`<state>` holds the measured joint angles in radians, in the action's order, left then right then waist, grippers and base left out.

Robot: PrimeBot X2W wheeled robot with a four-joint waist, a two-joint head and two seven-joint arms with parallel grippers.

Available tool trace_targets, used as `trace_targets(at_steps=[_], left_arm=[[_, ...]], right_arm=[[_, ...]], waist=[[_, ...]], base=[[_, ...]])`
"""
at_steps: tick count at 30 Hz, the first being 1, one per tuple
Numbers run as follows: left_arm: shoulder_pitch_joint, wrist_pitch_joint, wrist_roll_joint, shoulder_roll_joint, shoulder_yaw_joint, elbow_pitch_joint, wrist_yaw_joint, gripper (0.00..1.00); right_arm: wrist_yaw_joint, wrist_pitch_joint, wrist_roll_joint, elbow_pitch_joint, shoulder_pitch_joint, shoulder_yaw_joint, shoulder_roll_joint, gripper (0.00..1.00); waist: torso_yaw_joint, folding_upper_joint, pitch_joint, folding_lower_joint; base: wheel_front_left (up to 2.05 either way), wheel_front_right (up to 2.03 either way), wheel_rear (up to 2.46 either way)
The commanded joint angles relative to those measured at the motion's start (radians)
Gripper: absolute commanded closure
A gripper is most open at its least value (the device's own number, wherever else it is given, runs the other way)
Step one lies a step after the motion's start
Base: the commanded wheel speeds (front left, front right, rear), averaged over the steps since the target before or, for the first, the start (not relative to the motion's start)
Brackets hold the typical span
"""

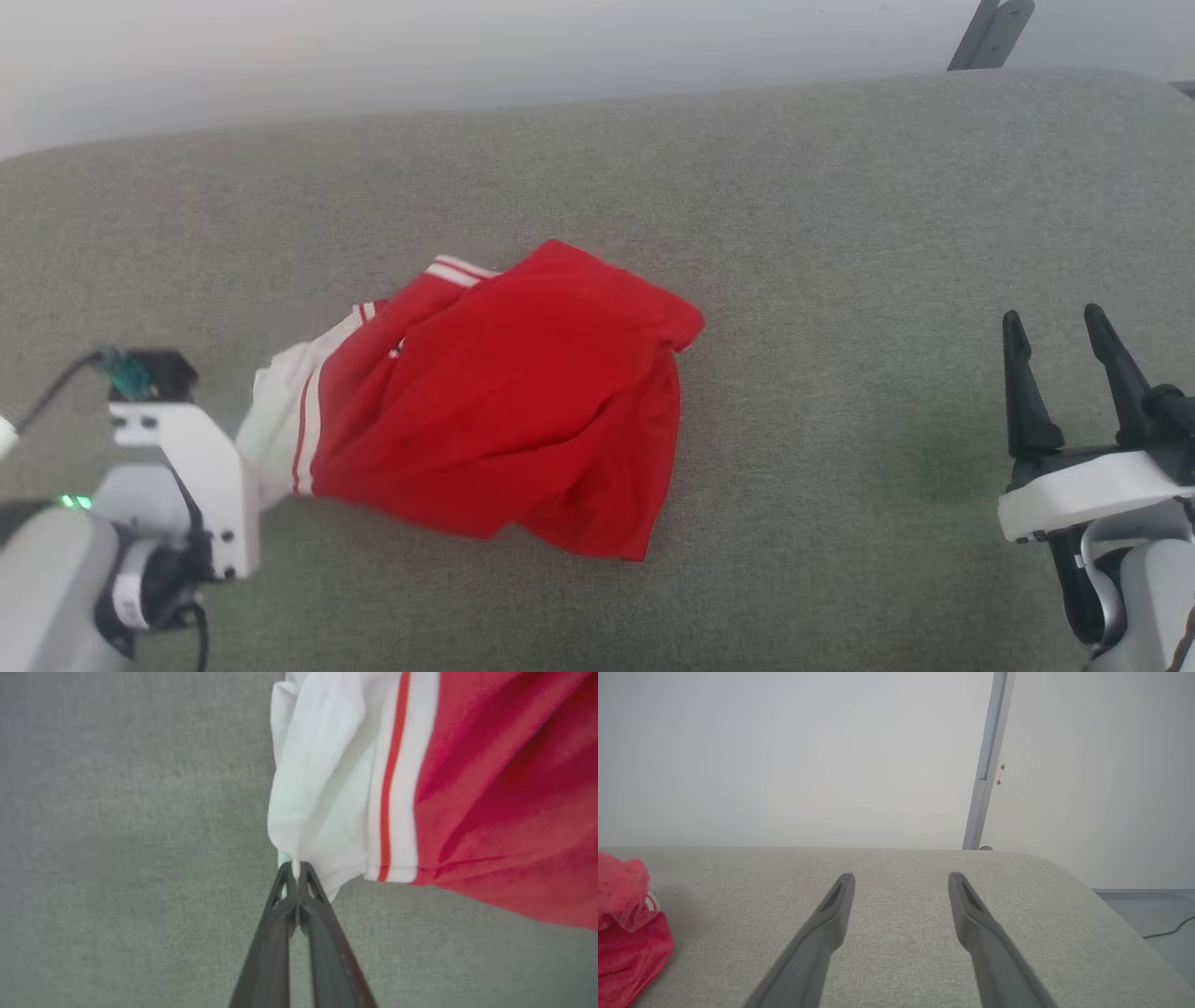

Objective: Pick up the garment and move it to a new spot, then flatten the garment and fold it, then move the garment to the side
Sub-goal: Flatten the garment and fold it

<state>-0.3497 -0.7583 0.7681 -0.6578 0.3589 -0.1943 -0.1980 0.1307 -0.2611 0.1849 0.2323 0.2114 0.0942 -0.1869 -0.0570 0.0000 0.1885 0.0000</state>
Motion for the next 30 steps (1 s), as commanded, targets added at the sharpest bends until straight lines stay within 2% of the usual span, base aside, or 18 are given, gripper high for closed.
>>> trace_targets(at_steps=[1, 6, 7, 8, 9, 10, 16, 19, 21, 22, 30], left_arm=[[0.013, 0.005, 0.011, 0.004, 0.004, -0.01, 0.001, 1.0], [-0.005, 0.036, 0.009, 0.041, 0.017, -0.078, 0.026, 1.0], [-0.014, 0.046, 0.015, 0.052, 0.013, -0.086, 0.027, 0.77], [-0.021, 0.056, 0.013, 0.057, 0.016, -0.091, 0.034, 0.59], [-0.026, 0.068, 0.006, 0.058, 0.018, -0.094, 0.039, 0.27], [-0.03, 0.082, 0.002, 0.06, 0.016, -0.095, 0.042, 0.0], [-0.046, 0.194, -0.023, 0.077, 0.016, -0.064, 0.076, 0.0], [-0.045, 0.294, -0.061, 0.079, 0.018, -0.031, 0.1, 0.0], [-0.035, 0.366, -0.077, 0.094, 0.011, -0.017, 0.1, 0.0], [-0.035, 0.366, -0.077, 0.094, 0.011, -0.017, 0.1, 0.0], [0.013, 0.676, -0.13, 0.159, -0.024, 0.0, 0.091, 0.0]], right_arm=[[0.0, -0.005, 0.008, 0.003, 0.008, -0.006, -0.002, 0.0], [0.0, -0.003, 0.014, 0.013, 0.013, -0.029, -0.012, 0.0], [0.0, 0.0, 0.016, 0.014, 0.014, -0.036, -0.016, 0.0], [0.0, 0.003, 0.021, 0.015, 0.014, -0.043, -0.022, 0.0], [0.0, 0.005, 0.023, 0.015, 0.014, -0.052, -0.026, 0.0], [0.0, 0.011, 0.027, 0.015, 0.013, -0.059, -0.03, 0.0], [0.0, 0.048, 0.055, 0.013, 0.003, -0.121, -0.065, 0.0], [0.0, 0.082, 0.086, 0.008, 0.01, -0.178, -0.089, 0.0], [0.0, 0.11, 0.118, 0.003, 0.019, -0.221, -0.106, 0.0], [0.0, 0.11, 0.118, 0.003, 0.019, -0.221, -0.106, 0.0], [0.0, 0.259, 0.25, -0.01, 0.094, -0.412, -0.209, 0.0]], waist=[[0.001, 0.0, 0.0, 0.0], [0.008, 0.0, -0.008, 0.0], [0.012, 0.0, -0.011, 0.0], [0.017, 0.0, -0.015, 0.0], [0.022, 0.0, -0.019, 0.0], [0.028, 0.0, -0.024, 0.0], [0.079, 0.0, -0.058, 0.0], [0.11, 0.0, -0.068, 0.0], [0.135, 0.0, -0.071, 0.0], [0.135, 0.0, -0.071, 0.0], [0.231, 0.0, -0.057, 0.0]], base=[[0.0, 0.0, 0.0], [0.0, 0.0, 0.0], [0.0, 0.0, 0.0], [0.0, 0.0, 0.0], [0.0, 0.0, 0.0], [0.0, 0.0, 0.0], [0.0, 0.0, 0.0], [0.0, 0.0, 0.0], [0.0, 0.0, 0.0], [0.0, 0.0, 0.0], [0.0, 0.0, 0.0]])
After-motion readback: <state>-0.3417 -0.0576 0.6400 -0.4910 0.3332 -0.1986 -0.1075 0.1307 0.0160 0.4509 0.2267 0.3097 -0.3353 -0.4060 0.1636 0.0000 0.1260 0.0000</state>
